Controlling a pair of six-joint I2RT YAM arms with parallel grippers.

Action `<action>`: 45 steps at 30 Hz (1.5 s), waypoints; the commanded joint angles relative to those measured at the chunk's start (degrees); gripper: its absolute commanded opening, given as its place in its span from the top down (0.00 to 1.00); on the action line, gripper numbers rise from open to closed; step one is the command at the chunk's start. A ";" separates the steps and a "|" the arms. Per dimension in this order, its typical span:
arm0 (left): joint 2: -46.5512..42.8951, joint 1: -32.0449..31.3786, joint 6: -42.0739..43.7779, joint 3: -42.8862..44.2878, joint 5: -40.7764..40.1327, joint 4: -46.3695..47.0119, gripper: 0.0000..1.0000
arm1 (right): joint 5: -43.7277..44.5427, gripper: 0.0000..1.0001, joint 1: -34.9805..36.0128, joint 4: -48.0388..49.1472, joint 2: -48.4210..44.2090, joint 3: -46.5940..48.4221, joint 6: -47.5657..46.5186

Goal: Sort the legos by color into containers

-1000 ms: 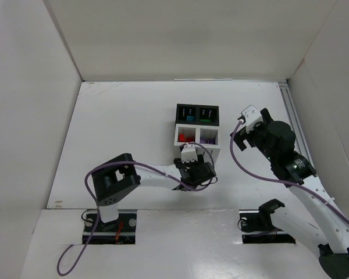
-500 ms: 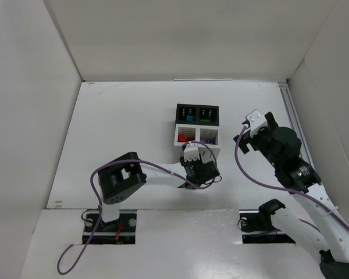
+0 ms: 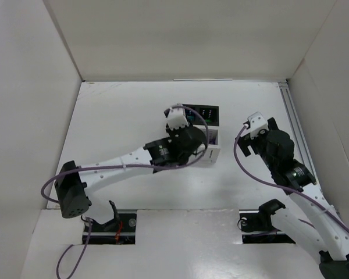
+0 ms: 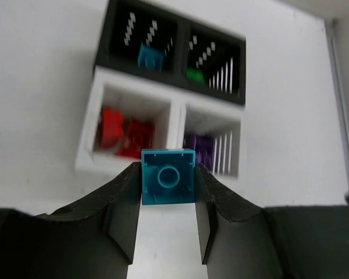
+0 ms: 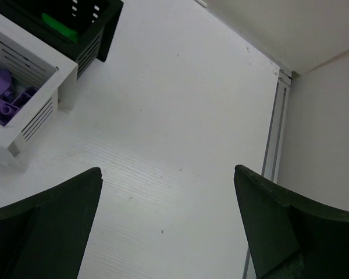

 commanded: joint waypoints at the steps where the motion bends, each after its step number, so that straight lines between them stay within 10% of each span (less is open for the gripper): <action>1: -0.32 8.45 15.90 0.85 6.23 13.44 0.84 | 5.87 0.01 -0.34 1.89 -0.88 0.52 2.21; 19: 19.20 27.37 23.82 15.97 23.49 17.86 0.80 | 8.70 0.01 -0.87 1.44 2.37 1.05 1.69; 26: 17.17 27.37 24.97 12.10 28.95 20.69 0.63 | 8.17 0.01 -1.40 2.51 2.37 -0.09 1.69; 36: 9.55 26.85 24.97 9.29 29.48 17.79 0.00 | 10.61 0.01 -1.40 1.36 1.06 -0.62 3.70; 45: -13.57 26.32 15.43 -6.69 16.84 6.13 0.00 | 18.36 0.01 -1.40 -3.46 -0.27 0.16 10.55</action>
